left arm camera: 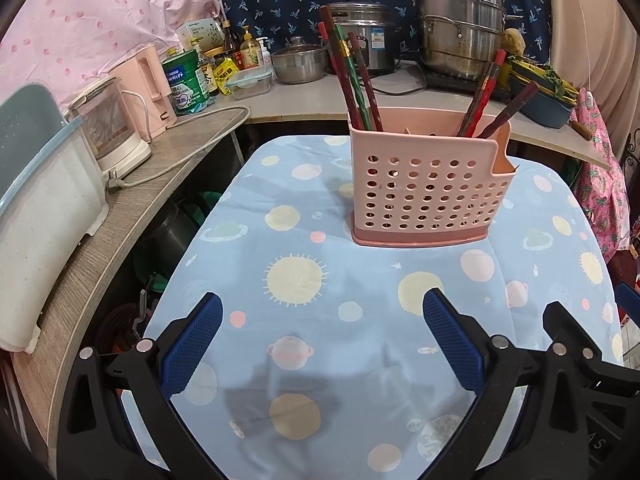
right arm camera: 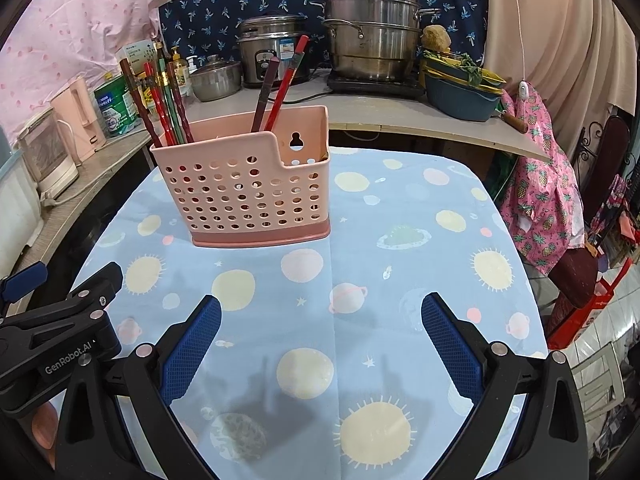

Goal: Organize utensils

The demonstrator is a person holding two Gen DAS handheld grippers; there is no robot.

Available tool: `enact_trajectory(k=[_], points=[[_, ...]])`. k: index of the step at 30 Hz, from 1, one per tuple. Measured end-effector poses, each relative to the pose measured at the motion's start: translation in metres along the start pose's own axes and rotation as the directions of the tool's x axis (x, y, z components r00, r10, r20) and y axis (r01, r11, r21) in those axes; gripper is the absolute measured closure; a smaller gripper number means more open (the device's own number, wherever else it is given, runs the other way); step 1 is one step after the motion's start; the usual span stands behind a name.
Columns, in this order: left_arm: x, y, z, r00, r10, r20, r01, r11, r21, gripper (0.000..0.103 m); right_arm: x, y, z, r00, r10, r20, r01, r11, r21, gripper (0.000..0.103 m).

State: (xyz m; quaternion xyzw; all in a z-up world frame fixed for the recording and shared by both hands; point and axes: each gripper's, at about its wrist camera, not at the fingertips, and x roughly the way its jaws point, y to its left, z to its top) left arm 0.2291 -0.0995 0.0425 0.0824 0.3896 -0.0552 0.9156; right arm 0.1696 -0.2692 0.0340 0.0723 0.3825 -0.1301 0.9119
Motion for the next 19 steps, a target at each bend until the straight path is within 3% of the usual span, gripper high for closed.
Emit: enact_trajectory(k=[19], points=[[0.0053,-0.004,0.0013,1.0,0.012,-0.004,-0.012,1.0,0.02,0.007,0.0034,0.0002,0.001,1.0,0.001,-0.004,-0.001,1.0,0.0,0.006]])
